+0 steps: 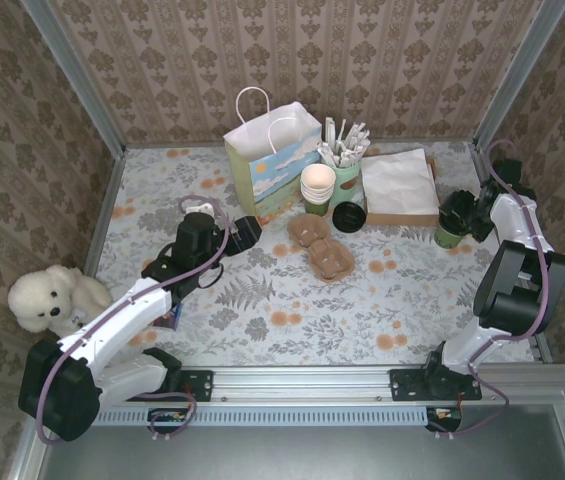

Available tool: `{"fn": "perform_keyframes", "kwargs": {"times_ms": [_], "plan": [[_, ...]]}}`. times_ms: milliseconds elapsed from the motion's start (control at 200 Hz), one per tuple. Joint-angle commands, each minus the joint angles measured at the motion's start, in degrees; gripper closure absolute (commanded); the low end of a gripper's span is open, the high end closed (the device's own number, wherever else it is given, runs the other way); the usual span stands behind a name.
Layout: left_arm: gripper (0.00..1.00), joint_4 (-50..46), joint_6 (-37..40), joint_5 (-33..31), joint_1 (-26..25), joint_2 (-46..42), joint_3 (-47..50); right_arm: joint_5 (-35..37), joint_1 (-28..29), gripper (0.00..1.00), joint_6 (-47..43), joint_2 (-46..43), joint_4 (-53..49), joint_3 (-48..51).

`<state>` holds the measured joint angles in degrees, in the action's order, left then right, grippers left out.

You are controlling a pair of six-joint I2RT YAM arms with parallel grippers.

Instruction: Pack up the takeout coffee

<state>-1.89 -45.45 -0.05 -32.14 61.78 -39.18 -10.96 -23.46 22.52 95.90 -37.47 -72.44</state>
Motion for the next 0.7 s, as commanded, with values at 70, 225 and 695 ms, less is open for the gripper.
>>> {"fn": "perform_keyframes", "kwargs": {"times_ms": [70,225,695], "plan": [[0.0,0.19,-0.52,-0.54,0.5,-0.78,-0.28,0.59,-0.28,0.21,0.46,1.16,-0.4,-1.46],[0.0,0.19,-0.34,-0.52,0.59,-0.78,-0.2,-0.01,-0.33,0.21,1.02,1.59,0.91,-1.79],[0.0,0.2,-0.16,-0.56,0.7,-0.68,-0.1,-2.65,0.96,0.21,3.46,6.93,1.31,-6.89]]}}
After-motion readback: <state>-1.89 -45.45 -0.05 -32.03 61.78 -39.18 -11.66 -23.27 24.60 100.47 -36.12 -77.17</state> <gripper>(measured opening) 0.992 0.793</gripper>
